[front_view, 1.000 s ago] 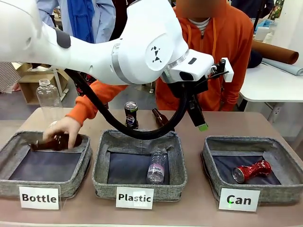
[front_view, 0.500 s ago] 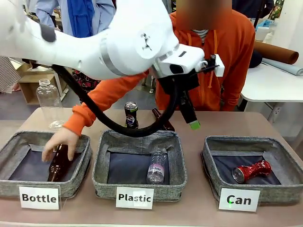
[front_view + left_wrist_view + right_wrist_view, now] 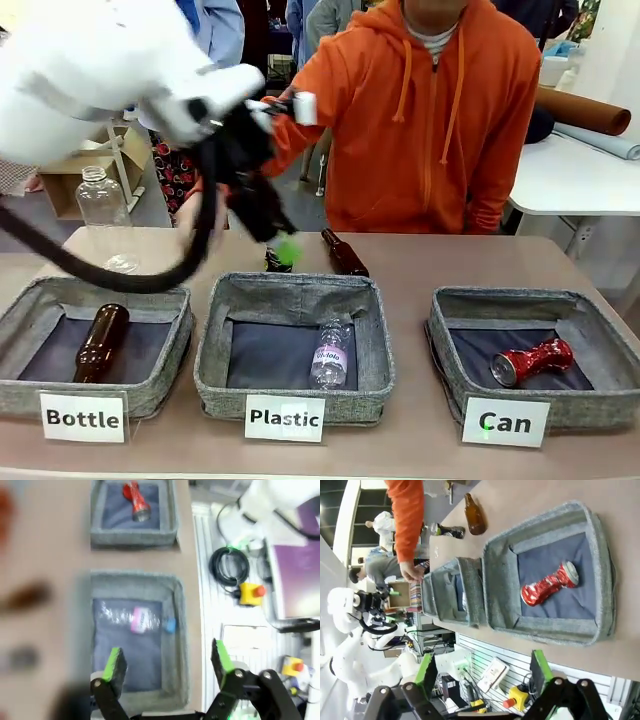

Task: Sort the can waste into the basket.
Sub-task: Pick up the can waste from the table and place it in the right Fabric basket.

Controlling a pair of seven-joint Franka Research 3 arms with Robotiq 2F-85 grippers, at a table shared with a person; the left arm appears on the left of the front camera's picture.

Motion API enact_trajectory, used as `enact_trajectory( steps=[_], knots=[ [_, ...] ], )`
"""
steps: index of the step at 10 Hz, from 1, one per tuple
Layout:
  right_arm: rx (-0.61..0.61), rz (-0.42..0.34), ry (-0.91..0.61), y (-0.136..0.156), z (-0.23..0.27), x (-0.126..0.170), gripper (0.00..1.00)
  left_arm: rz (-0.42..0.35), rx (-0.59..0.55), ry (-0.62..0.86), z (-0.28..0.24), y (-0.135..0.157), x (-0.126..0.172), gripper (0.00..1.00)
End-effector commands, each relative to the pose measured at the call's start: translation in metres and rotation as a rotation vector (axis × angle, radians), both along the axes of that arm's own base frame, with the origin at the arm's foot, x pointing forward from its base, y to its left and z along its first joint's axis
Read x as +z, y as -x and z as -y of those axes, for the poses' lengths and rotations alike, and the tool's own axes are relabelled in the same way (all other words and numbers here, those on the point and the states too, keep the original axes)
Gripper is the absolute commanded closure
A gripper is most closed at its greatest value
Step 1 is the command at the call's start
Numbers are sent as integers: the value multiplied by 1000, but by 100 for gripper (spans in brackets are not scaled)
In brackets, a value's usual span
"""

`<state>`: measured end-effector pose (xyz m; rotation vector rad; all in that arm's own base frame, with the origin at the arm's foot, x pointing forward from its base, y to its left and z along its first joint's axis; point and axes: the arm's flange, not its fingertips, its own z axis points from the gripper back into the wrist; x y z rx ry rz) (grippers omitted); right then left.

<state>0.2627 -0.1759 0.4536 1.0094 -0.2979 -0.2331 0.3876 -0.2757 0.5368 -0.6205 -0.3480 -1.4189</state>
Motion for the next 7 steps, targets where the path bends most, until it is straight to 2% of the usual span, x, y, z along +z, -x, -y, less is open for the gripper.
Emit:
enact_trajectory(
  steps=[1,2,3,4,5,6,7],
  knots=[
    [-41,4,22,-19,-51,14,0,-45,119,118,-74,-3,11,12],
    [17,-19,-2,-27,-77,21,0,-78,274,170,-121,-5,13,12],
    [101,-43,-53,-35,-107,27,0,-212,363,229,-170,-9,12,12],
    [127,-27,-55,-48,-136,28,0,-437,594,389,-222,-14,3,12],
    [187,-27,-127,-55,-158,28,0,-646,821,512,-264,-16,-12,12],
    [228,-15,-215,-59,-170,26,0,-822,923,679,-307,-13,-38,12],
    [257,-23,-309,-62,-178,22,0,-961,1037,883,-351,-8,-66,12]
  ],
)
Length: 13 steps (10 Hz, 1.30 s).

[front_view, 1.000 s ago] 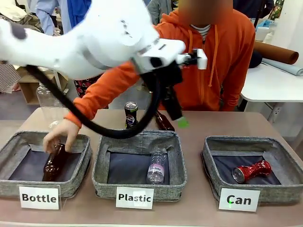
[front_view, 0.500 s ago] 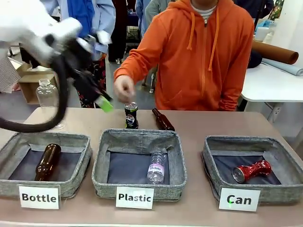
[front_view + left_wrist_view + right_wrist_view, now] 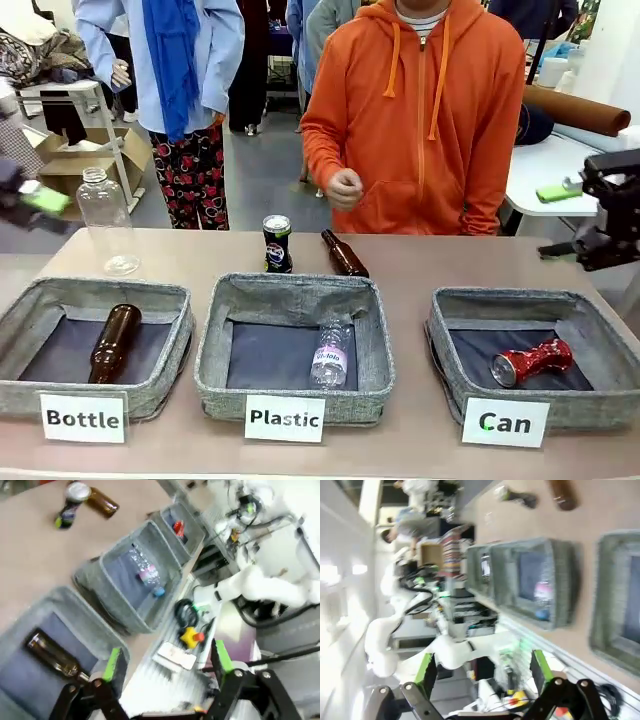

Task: Sort the can waste into the basket.
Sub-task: Pick up the can waste from the table and place it in the right Fabric basket.

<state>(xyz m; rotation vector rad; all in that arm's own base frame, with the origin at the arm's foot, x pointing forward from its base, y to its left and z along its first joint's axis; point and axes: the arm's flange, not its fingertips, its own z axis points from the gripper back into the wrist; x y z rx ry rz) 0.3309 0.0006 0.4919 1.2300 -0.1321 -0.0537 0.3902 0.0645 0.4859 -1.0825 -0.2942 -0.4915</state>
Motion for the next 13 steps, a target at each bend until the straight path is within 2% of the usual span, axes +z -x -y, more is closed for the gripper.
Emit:
enact_trajectory(
  steps=[1,2,3,4,13],
  knots=[
    [-7,-4,-147,5,-1,-25,0,-370,631,638,-54,1,-45,12],
    [-13,13,-193,3,10,-32,0,-453,785,742,-79,8,-70,12],
    [-66,48,-186,-1,24,-34,0,-441,764,775,-82,11,-73,12],
    [-1,-18,-126,-10,1,-12,0,-206,203,177,-77,17,-63,12],
    [-1,-18,-126,-10,1,-12,0,-222,210,186,-75,13,-60,12]
  ],
)
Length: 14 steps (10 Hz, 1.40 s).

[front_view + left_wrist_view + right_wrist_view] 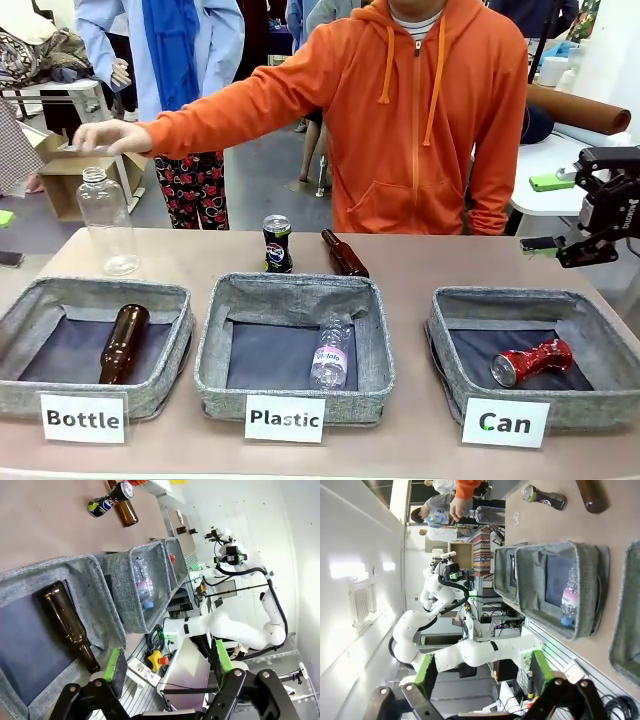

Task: Sort the can waste into the basket.
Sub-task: Pick up the can waste from the table and place it in the right Fabric basket.

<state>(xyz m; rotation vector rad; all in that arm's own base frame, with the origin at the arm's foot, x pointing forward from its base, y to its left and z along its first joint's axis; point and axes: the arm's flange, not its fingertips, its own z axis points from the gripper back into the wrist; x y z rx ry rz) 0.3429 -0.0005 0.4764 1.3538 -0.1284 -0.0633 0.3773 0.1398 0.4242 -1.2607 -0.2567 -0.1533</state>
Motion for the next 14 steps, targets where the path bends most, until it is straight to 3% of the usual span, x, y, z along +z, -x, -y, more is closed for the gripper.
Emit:
enact_trajectory(
  steps=[1,4,5,6,8,10,14],
  knots=[
    [-1,-16,-2,2,0,3,0,30,-174,-77,13,-35,7,12],
    [-1,-16,-2,2,0,3,0,26,-245,-176,40,-139,22,12],
    [-1,-16,-2,2,0,3,0,3,-248,-167,28,-143,22,12],
    [-1,-16,-2,2,0,3,0,33,-183,-145,2,-123,23,12],
    [-1,-16,-2,2,0,3,0,98,-5,-101,-48,-51,23,12],
    [-1,-16,-2,2,0,3,0,99,117,-72,-57,-7,20,12],
    [-1,-16,-2,2,0,3,0,130,107,-59,-53,-22,13,12]
  ],
)
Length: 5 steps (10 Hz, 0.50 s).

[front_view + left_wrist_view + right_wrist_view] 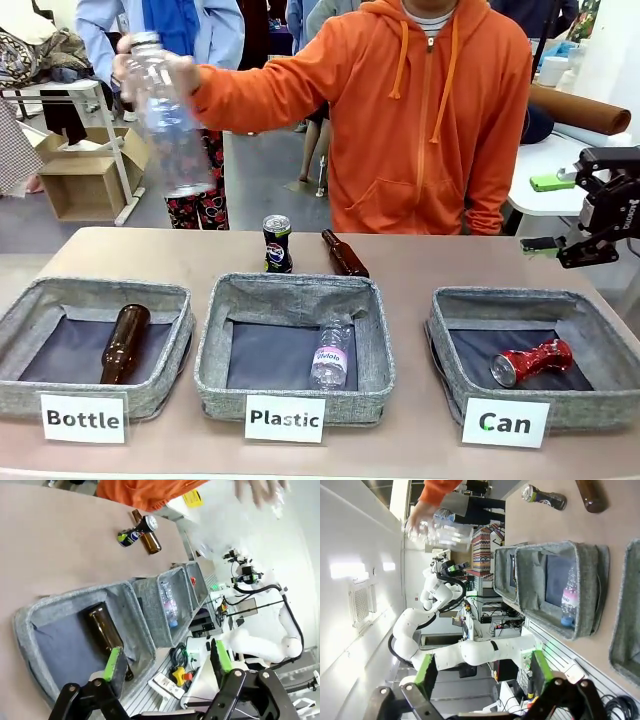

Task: Sort the can waste into the basket.
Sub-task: Pick up the can waste from the table and place it in the right Fabric basket.

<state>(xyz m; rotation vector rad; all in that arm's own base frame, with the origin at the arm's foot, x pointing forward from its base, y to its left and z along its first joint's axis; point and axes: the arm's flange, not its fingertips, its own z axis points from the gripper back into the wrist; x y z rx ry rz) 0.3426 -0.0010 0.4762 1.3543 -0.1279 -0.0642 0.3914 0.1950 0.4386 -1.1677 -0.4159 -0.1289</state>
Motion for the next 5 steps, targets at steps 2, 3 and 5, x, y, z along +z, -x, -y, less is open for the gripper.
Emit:
enact_trajectory(
  steps=[2,3,5],
  knots=[
    [0,-15,-1,1,-1,4,0,50,-35,-7,6,-11,-3,12],
    [0,-15,-1,1,-1,4,0,81,-59,-23,13,-18,-2,12],
    [0,-15,-1,1,-1,4,0,149,-175,-62,36,-46,4,12]
  ],
)
